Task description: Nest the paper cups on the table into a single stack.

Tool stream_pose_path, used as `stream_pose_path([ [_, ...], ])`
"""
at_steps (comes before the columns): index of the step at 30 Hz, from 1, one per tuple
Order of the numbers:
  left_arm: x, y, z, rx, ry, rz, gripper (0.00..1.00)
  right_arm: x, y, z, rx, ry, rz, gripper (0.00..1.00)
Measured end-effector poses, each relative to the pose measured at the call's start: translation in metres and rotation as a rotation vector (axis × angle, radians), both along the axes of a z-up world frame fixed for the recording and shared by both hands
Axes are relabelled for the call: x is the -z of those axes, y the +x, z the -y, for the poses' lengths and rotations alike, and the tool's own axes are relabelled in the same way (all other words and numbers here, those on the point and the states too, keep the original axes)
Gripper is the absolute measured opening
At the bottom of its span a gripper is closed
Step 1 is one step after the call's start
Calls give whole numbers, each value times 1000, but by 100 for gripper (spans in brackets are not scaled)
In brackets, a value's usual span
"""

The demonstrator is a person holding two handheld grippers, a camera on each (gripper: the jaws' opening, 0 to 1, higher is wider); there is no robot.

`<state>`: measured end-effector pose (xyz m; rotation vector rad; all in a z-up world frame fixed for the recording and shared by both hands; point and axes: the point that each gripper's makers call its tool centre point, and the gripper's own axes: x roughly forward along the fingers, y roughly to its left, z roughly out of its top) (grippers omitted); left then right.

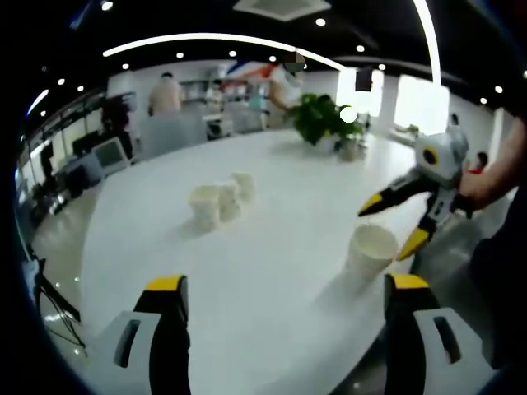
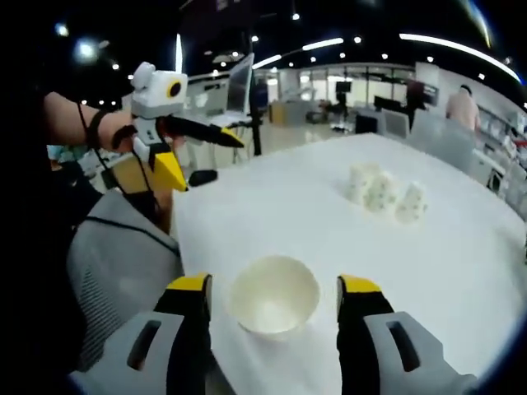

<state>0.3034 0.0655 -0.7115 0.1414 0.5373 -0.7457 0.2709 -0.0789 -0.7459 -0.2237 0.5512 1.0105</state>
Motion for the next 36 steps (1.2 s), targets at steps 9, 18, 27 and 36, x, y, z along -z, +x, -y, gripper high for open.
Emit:
stream_pose_path([
  [9,-1,1,-2,-5,0,4,99,-37,20,20,135,117,20,61],
  [18,-4,3,0,1,2,8,99,-60,46,62,262,144,62,61],
  [27,-4,4,0,0,5,8,99,-65,64,105,358,125,87,64],
  [36,-4,4,-1,-7,2,4,99,-57,67,118,337,25,134,68],
])
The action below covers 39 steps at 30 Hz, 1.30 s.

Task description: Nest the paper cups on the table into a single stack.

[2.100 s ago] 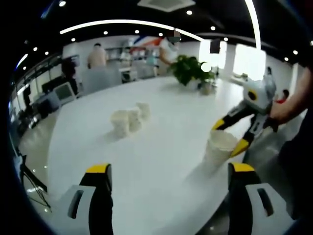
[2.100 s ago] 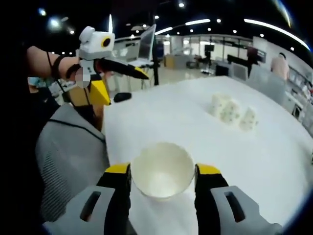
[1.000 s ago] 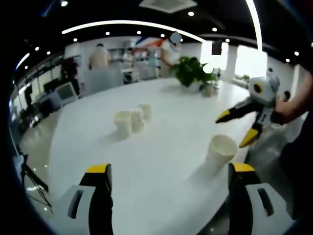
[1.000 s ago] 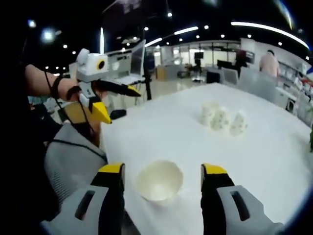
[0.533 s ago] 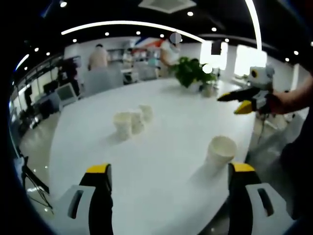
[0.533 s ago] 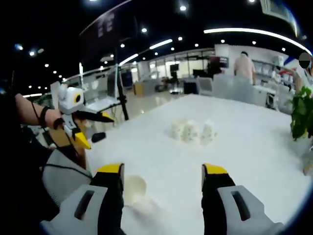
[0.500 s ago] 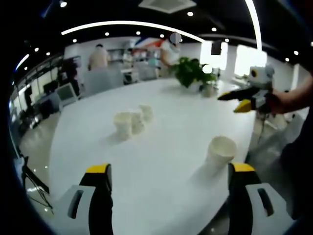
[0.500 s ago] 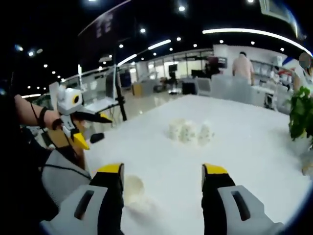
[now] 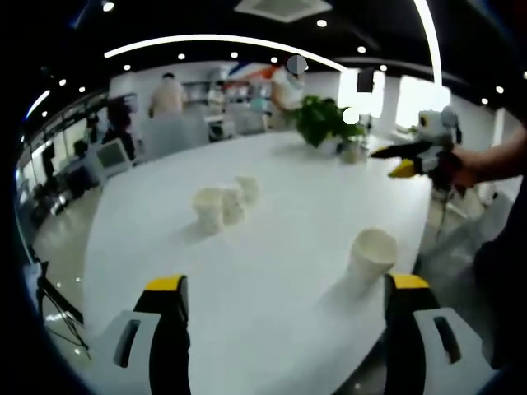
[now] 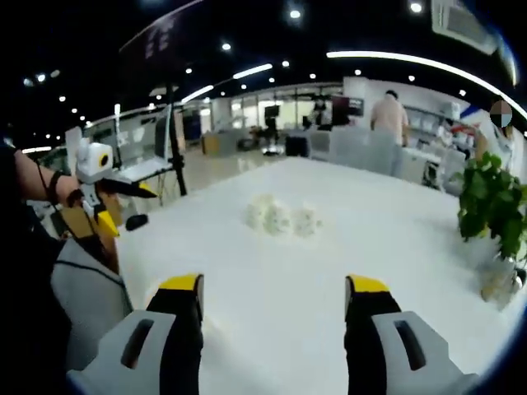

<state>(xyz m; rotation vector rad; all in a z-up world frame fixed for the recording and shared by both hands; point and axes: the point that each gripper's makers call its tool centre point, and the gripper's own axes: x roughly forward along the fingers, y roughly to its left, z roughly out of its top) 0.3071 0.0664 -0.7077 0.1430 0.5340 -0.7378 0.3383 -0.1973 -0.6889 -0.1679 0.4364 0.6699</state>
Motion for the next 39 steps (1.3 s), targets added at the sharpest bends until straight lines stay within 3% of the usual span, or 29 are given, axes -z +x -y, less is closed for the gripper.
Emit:
stream_pose_path([
  [25,-9,15,-14,-59,-40,0,99,6,8,18,52,25,-18,90],
  [28,-8,16,-14,-58,-38,0,99,7,10,18,66,29,-19,100],
  [39,-9,22,-15,-71,-38,0,99,6,11,23,80,43,-16,100],
])
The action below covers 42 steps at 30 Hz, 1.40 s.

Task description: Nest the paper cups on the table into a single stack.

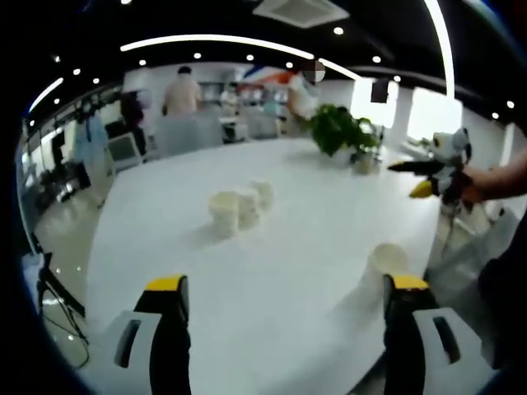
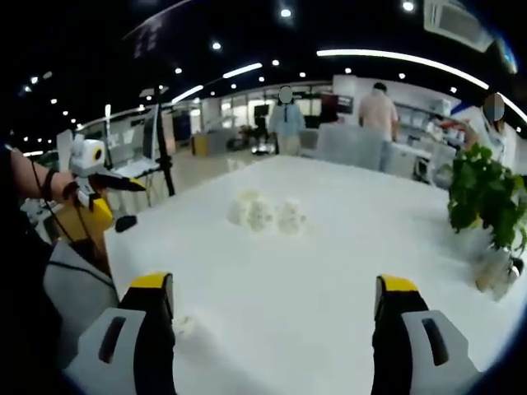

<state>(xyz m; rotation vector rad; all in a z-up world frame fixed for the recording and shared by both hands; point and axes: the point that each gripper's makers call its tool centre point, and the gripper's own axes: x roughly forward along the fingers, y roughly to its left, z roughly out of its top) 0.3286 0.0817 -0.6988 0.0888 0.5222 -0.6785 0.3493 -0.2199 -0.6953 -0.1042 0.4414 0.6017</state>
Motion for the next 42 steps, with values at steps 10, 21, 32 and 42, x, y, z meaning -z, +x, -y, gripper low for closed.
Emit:
stream_pose_path([
  [10,1,6,2,-6,-2,1,98,4,-2,5,23,12,-14,100],
  [21,7,18,4,-18,-24,-6,98,1,1,14,54,26,-9,100],
  [32,12,38,4,-38,-43,0,98,-1,5,17,63,35,7,100],
  [42,15,58,4,-47,-55,-3,98,0,8,14,53,37,5,99],
])
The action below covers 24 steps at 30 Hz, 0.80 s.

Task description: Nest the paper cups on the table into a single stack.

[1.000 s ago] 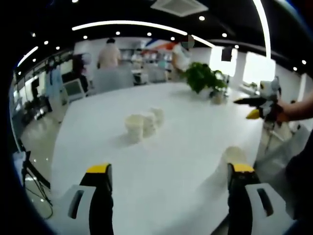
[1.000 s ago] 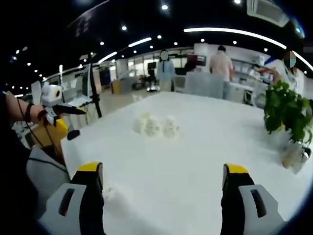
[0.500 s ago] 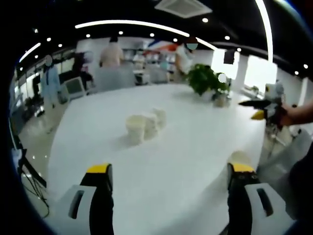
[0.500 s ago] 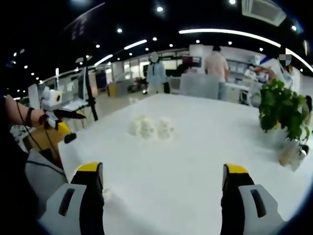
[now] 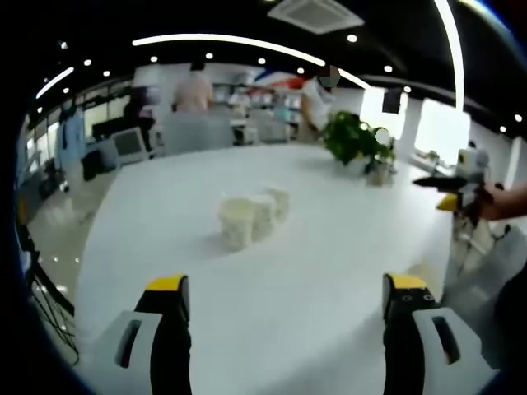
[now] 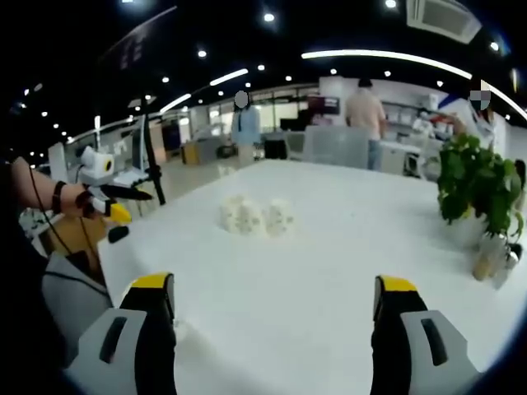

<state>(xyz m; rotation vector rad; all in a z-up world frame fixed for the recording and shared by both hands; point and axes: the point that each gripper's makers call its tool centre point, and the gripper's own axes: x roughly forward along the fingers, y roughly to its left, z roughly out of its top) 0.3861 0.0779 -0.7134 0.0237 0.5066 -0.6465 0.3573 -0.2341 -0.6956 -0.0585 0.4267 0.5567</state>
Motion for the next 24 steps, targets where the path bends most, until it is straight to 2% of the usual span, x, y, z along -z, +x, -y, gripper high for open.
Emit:
stream_pose_path([
  [12,4,27,4,20,-3,3,98,3,1,0,-7,10,-9,98],
  [20,10,57,11,22,-20,16,98,2,2,-5,-21,14,1,99],
  [24,14,67,13,20,-28,10,98,-2,4,-5,-14,26,11,99],
])
